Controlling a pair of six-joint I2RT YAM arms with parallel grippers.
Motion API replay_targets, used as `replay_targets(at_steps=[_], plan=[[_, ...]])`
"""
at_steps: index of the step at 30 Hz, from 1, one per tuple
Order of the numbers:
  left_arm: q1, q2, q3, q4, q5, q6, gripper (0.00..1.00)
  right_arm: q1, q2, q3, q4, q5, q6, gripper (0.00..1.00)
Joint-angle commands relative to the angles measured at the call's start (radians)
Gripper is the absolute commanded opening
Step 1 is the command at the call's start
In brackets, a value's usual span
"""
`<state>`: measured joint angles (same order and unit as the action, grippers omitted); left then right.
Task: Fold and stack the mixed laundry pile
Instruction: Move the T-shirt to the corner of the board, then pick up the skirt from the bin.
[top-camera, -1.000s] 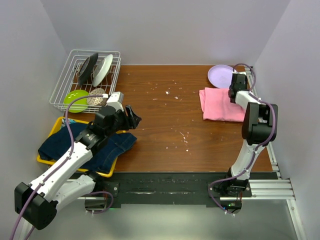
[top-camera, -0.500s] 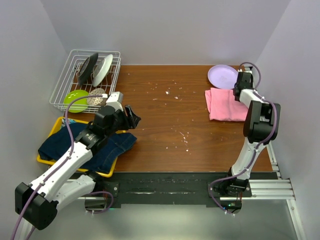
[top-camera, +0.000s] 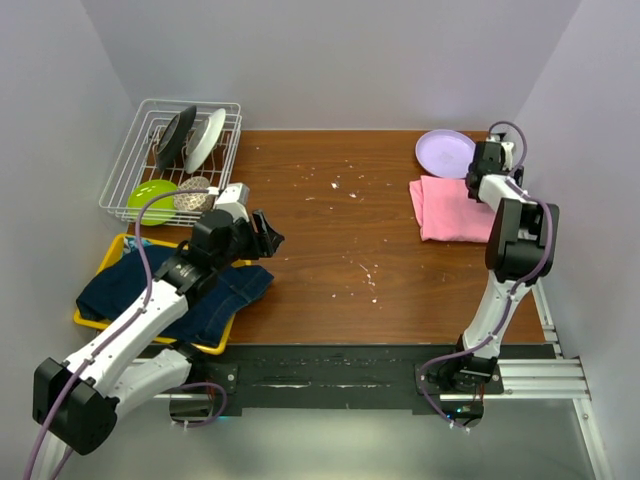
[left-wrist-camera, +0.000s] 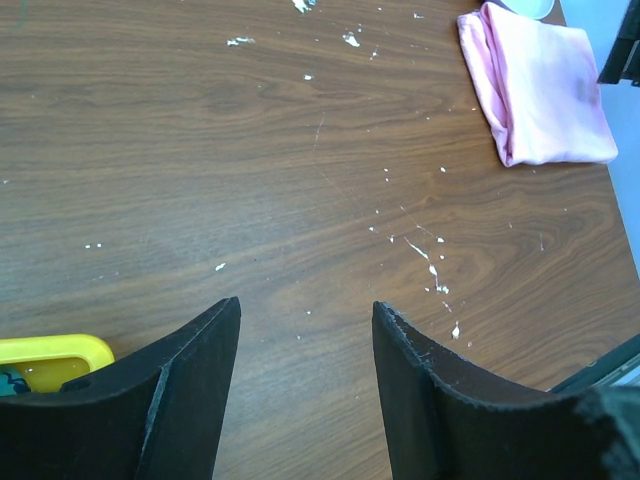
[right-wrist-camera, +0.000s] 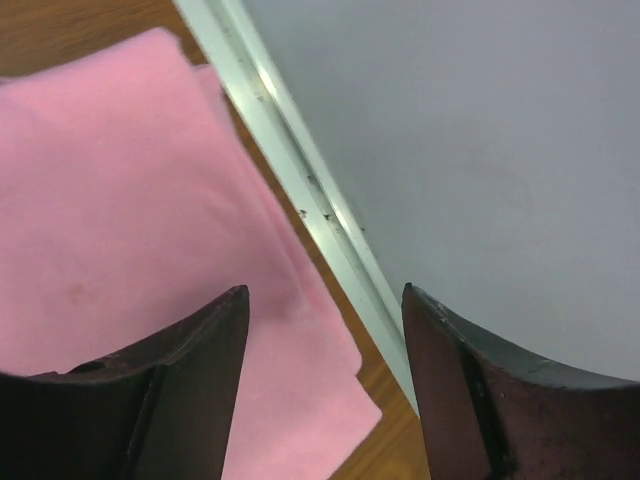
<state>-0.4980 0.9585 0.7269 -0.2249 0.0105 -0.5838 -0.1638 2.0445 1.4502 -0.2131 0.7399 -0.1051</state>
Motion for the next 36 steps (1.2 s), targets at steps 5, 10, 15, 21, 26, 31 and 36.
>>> replay_targets(at_steps=[5,10,15,21,26,31,36], plan=[[0.012,0.04,0.032,0.032,-0.038,-0.028,0.61,0.156,-0.227,0.085,-0.141,0.196,0.377,0.99],[0.018,0.065,0.034,-0.008,-0.127,-0.105,0.63,0.376,-0.291,0.052,-0.339,0.071,0.705,0.99],[0.032,0.104,0.106,-0.244,-0.383,-0.214,0.67,0.567,-0.379,-0.079,-0.219,-0.184,0.697,0.99],[0.038,0.203,0.171,-0.499,-0.57,-0.381,0.71,0.745,-0.385,-0.194,-0.117,-0.375,0.677,0.99],[0.038,0.24,0.103,-0.547,-0.633,-0.453,0.75,0.764,-0.345,-0.27,-0.025,-0.474,0.67,0.99],[0.038,0.313,0.072,-0.539,-0.621,-0.516,0.73,0.767,-0.313,-0.278,0.006,-0.522,0.67,0.99],[0.038,0.295,0.092,-0.55,-0.653,-0.531,0.2,0.765,-0.331,-0.278,0.009,-0.528,0.66,0.99]])
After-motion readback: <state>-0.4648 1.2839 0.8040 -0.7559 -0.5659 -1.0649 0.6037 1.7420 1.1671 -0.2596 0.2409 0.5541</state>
